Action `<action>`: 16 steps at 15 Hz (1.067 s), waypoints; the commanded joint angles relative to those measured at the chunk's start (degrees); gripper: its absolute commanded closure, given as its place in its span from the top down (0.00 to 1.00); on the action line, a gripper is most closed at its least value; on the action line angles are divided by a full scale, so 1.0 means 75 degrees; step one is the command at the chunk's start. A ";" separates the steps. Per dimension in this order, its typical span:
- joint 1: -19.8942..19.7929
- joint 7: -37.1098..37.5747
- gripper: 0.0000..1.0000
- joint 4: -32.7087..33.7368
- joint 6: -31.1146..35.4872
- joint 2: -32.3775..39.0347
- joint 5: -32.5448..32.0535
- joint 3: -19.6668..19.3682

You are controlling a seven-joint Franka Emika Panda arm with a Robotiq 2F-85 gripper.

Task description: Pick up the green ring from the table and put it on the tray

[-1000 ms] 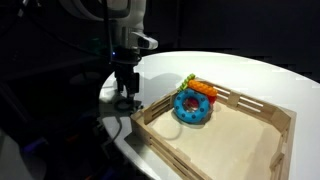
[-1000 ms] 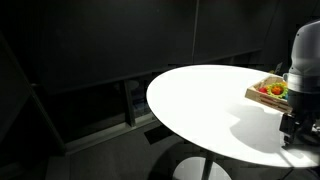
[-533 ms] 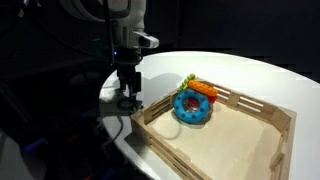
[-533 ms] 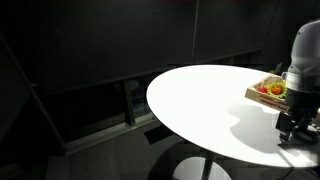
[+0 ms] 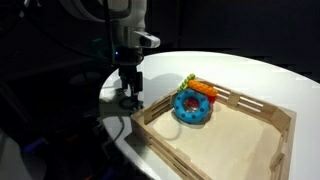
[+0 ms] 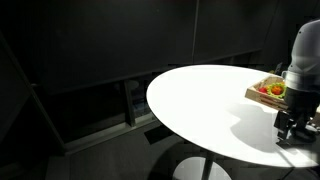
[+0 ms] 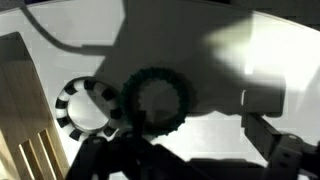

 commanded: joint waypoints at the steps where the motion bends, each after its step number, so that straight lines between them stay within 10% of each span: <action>1: -0.0068 0.0186 1.00 0.0006 0.0194 0.0016 -0.0121 -0.0096; 16: -0.0113 0.0104 1.00 0.0015 0.0376 -0.0102 0.0041 -0.0254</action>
